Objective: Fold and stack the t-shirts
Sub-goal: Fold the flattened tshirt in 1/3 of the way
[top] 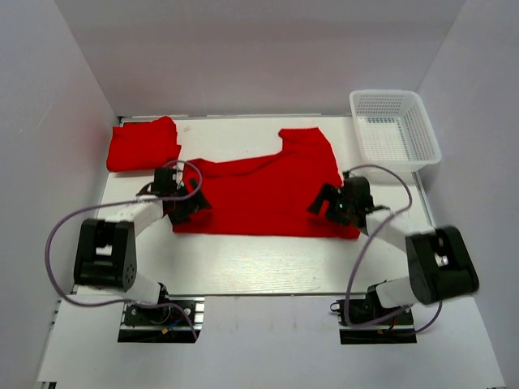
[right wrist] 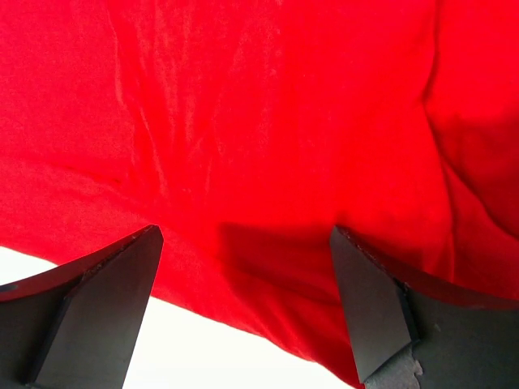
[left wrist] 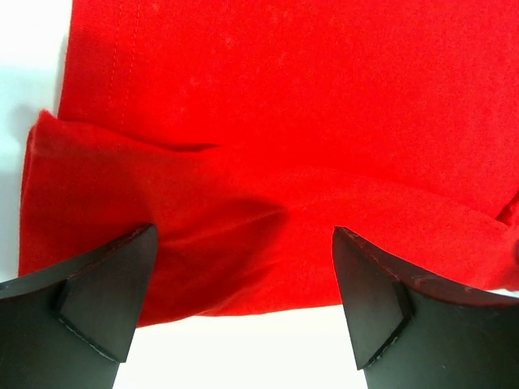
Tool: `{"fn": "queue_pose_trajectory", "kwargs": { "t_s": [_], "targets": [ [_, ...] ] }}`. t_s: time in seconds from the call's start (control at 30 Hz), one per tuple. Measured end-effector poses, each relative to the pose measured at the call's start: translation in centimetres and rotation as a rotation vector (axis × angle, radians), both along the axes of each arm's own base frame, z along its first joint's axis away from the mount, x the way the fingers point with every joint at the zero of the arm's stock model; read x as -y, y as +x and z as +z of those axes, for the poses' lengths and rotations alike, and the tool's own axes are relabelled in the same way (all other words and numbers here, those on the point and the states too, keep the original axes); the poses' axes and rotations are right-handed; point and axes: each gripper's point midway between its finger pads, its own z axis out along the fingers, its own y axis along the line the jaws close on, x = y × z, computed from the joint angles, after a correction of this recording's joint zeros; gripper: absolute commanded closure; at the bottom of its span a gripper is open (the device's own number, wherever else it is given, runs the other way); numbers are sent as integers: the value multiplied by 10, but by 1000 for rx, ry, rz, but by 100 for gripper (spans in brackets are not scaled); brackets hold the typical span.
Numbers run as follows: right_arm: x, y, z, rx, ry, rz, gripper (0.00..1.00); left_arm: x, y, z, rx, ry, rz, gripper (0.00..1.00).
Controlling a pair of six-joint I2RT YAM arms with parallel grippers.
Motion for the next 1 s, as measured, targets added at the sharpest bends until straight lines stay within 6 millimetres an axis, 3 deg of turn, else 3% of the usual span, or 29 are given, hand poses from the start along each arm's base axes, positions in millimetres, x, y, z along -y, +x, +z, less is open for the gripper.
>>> {"fn": "queue_pose_trajectory", "kwargs": {
  "t_s": [0.1, 0.27, 0.37, 0.43, 0.53, 0.67, 0.73, 0.8, 0.9, 1.0],
  "targets": [
    [6, -36, 0, -10, 37, -20, 10, 3, -28, 0, -15, -28, -18, 1],
    [9, -79, 2, -22, 80, 1, 10, 6, -72, 1, -70, -59, -39, 1],
    [12, -98, 3, -55, 58, 35, 10, 2, -99, 4, -122, -50, -35, 1],
    [15, -107, 4, -82, 28, 70, 10, -1, -105, 13, -125, -37, -28, 1],
    [14, -104, 19, -93, -17, 132, 10, -5, -89, 39, -77, -9, -10, 1],
    [7, -61, 67, 33, -61, 190, 10, -12, -34, 90, 68, 28, 30, 1],
    [5, -37, 90, 107, -88, 193, 10, -14, -7, 102, 100, 46, 47, 2],
    [3, -15, 108, 160, -112, 190, 10, -18, 17, 100, 92, 68, 62, 8],
    [2, 14, 126, 208, -145, 176, 10, -20, 45, 77, 35, 93, 69, 22],
    [4, 34, 129, 213, -179, 154, 10, -22, 50, 43, -50, 112, 60, 26]
  ]
}}
